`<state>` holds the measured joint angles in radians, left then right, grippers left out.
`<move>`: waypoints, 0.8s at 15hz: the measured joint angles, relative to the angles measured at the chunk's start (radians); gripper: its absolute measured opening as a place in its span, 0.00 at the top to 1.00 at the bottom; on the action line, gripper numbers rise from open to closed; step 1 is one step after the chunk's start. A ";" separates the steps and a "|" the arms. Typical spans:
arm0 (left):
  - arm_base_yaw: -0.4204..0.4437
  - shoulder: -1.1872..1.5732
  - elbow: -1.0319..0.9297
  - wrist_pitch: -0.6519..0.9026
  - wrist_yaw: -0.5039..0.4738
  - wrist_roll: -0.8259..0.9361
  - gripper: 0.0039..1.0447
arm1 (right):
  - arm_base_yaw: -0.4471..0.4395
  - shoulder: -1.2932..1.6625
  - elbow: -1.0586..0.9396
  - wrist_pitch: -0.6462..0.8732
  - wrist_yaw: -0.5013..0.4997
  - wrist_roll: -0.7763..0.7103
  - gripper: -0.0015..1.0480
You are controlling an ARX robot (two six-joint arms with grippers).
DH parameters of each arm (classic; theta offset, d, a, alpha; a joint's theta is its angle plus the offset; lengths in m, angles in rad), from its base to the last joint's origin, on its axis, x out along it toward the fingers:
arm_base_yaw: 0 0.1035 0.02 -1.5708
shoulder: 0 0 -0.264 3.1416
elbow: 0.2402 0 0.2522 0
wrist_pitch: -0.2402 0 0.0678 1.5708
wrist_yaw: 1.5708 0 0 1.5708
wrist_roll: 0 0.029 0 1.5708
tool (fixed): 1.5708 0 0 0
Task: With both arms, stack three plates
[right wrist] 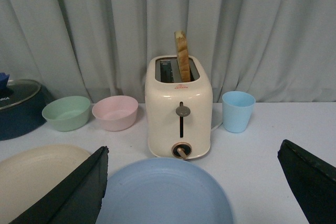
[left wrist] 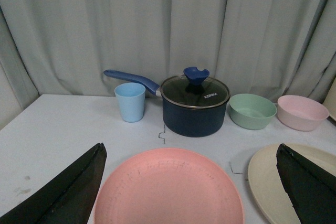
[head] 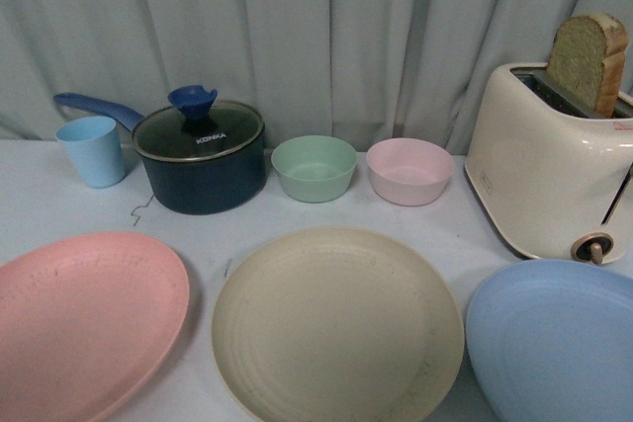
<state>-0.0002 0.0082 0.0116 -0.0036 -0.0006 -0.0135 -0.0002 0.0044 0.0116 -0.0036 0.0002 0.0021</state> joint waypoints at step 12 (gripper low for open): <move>0.000 0.000 0.000 0.000 0.000 0.000 0.06 | 0.000 0.000 0.000 0.000 0.000 0.000 0.06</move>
<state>-0.0002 0.0082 0.0116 -0.0036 -0.0006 -0.0135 -0.0002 0.0044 0.0116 -0.0036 0.0002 0.0021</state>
